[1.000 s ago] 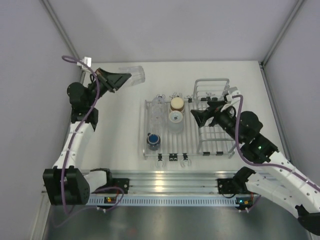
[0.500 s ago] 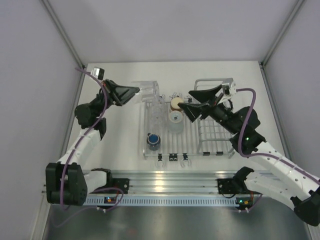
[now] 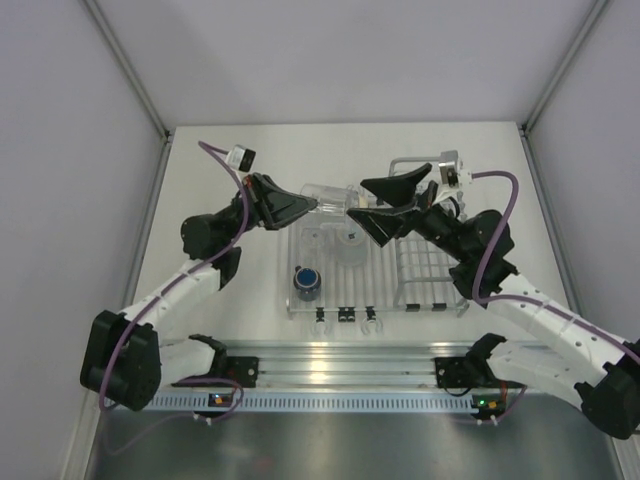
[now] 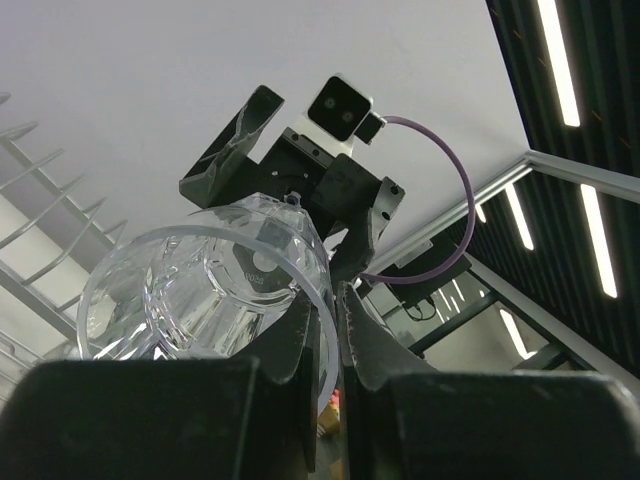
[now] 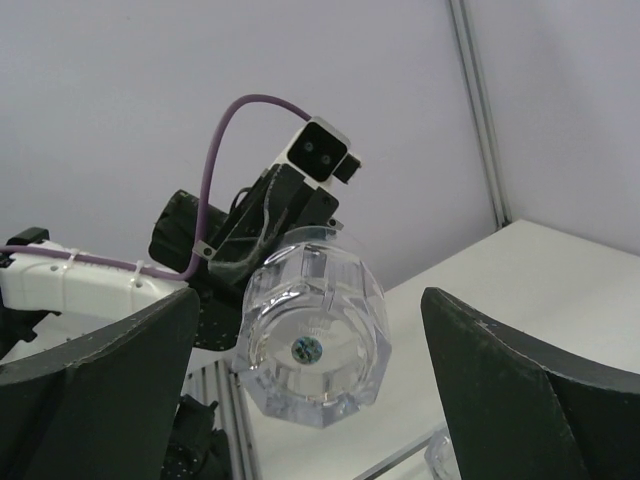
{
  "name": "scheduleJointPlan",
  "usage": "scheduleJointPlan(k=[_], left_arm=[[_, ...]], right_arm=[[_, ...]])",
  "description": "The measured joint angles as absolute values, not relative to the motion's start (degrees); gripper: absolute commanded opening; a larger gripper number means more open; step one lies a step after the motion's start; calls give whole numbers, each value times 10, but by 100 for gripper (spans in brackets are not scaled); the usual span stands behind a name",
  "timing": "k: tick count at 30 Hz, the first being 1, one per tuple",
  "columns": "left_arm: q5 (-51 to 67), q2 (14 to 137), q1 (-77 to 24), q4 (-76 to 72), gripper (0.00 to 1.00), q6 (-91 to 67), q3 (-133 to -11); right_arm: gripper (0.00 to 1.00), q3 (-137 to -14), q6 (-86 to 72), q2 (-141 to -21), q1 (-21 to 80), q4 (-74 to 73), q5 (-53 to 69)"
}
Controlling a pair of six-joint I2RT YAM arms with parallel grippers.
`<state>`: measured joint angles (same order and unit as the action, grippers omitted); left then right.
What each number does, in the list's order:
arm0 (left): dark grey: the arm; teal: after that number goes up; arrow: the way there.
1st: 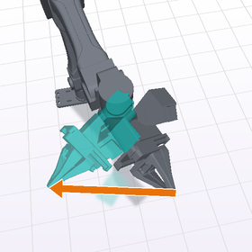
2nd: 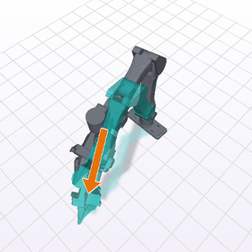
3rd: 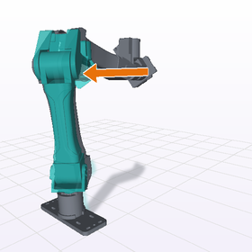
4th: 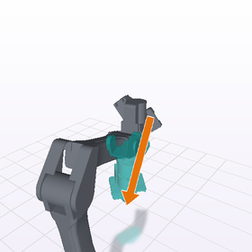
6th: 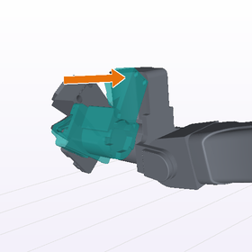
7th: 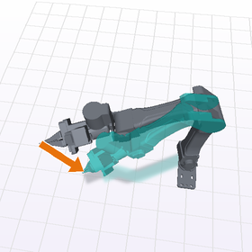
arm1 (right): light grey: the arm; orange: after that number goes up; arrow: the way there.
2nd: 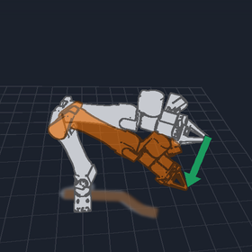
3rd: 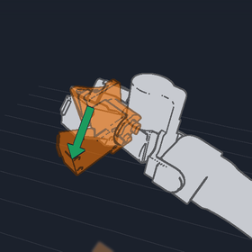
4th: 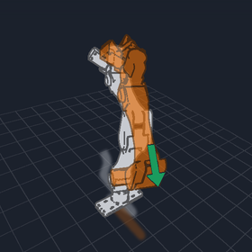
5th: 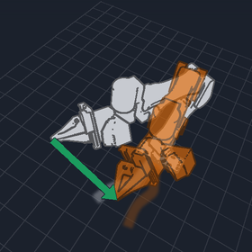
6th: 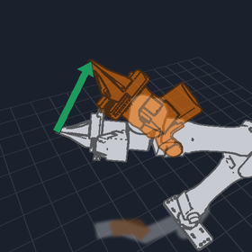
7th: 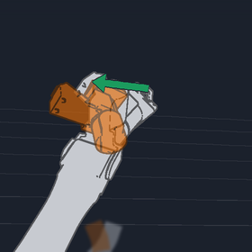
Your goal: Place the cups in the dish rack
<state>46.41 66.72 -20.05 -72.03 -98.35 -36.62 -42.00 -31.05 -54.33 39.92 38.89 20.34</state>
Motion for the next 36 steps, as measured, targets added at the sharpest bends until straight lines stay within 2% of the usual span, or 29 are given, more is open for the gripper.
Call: scheduleJointPlan(k=[28,34,35,36], left_arm=[[424,694,-249,-721,0,-939,-375],[421,697,-257,-721,0,-930,-375],[420,697,-258,-720,0,-930,-375],[420,698,-260,-721,0,-929,-375]], right_arm=[[95,-416,-337,-597,401,416,231],[91,-416,-337,-608,405,420,231],[89,-416,-337,-609,405,421,231],[80,-416,-337,-609,406,421,231]])
